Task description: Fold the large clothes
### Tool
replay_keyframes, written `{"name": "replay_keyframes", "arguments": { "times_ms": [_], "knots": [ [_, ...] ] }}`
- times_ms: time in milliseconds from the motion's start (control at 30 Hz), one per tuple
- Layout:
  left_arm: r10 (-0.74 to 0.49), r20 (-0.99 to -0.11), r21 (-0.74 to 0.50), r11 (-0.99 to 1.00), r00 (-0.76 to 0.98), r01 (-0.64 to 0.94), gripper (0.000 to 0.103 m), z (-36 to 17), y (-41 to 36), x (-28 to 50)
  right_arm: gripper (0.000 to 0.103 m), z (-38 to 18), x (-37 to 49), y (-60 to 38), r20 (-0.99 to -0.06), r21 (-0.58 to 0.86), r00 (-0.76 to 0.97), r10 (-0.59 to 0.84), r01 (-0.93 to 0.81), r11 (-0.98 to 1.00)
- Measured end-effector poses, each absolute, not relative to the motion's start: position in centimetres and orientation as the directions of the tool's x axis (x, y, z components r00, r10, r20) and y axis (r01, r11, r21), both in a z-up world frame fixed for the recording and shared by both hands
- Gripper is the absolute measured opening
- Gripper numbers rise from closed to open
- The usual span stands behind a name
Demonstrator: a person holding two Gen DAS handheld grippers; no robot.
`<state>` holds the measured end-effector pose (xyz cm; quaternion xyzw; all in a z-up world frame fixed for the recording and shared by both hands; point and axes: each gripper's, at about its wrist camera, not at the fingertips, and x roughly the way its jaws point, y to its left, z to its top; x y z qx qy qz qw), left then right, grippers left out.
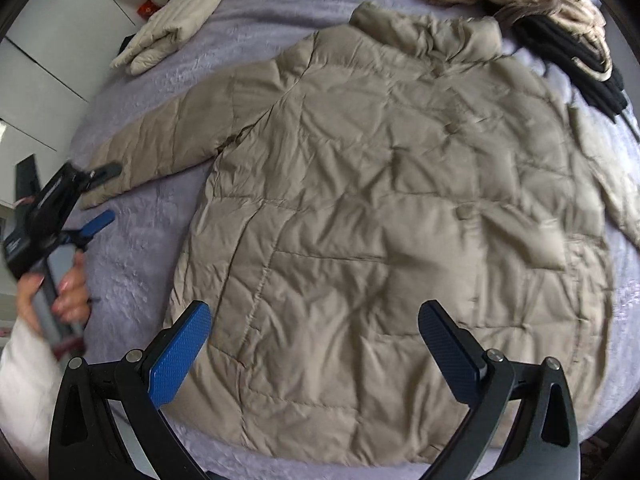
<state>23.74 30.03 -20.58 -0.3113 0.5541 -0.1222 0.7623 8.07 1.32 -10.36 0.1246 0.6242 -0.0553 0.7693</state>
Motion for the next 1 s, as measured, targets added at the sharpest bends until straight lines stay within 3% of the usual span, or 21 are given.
{"name": "replay_keyframes", "arguments": {
  "times_ms": [200,367,433,500,567,700,767,800,833,900,1000],
  "knots": [
    [-0.516,-0.756,-0.632,0.734,0.402,-0.248,0.103,-24.1,32.6,27.3,0.103,-12.0,11.0,2.0,-0.962,0.145,0.256,0.09,0.205,0.968],
    [-0.422,-0.78,-0.574,0.776,0.462,-0.261,0.103,-24.3,34.2,29.6,0.103,-12.4,14.8,2.4,-0.945,0.151,0.311,0.099,0.149,0.977],
    [-0.368,-0.8,-0.533,0.799,0.474,-0.278,0.09,-24.4,34.6,30.2,0.103,-13.1,16.8,2.3,-0.939,0.181,0.319,0.128,0.143,0.973],
    [-0.306,-0.833,-0.469,0.833,0.461,-0.294,0.041,-24.6,35.2,30.5,0.103,-13.7,19.2,2.1,-0.926,0.232,0.335,0.175,0.14,0.963],
    [-0.333,-0.826,-0.491,0.822,0.455,-0.29,0.01,-24.8,35.8,30.9,0.103,-14.5,21.7,2.4,-0.921,0.255,0.332,0.205,0.115,0.96],
    [-0.338,-0.804,-0.507,0.82,0.489,-0.267,0.008,-23.4,36.6,31.3,0.103,-15.7,25.4,2.9,-0.898,0.334,0.334,0.288,0.09,0.938],
    [-0.331,-0.794,-0.499,0.835,0.51,-0.234,0.008,-22.0,36.5,31.3,0.098,-16.1,26.7,3.0,-0.89,0.35,0.348,0.295,0.104,0.931],
    [-0.33,-0.789,-0.497,0.839,0.518,-0.222,0.008,-21.3,36.2,31.5,0.078,-16.3,27.1,3.0,-0.885,0.358,0.356,0.299,0.114,0.927],
    [-0.332,-0.783,-0.497,0.842,0.526,-0.21,0.008,-20.8,36.1,31.5,0.038,-16.6,27.6,2.9,-0.882,0.371,0.358,0.306,0.126,0.92],
    [-0.331,-0.77,-0.495,0.849,0.546,-0.184,0.008,-19.4,35.8,31.8,0.005,-18.4,28.6,2.9,-0.871,0.43,0.331,0.363,0.157,0.889],
    [-0.339,-0.742,-0.49,0.863,0.579,-0.123,0.008,-16.9,34.9,31.5,0.005,-21.5,29.1,3.5,-0.859,0.474,0.307,0.41,0.175,0.863]
  ]
}}
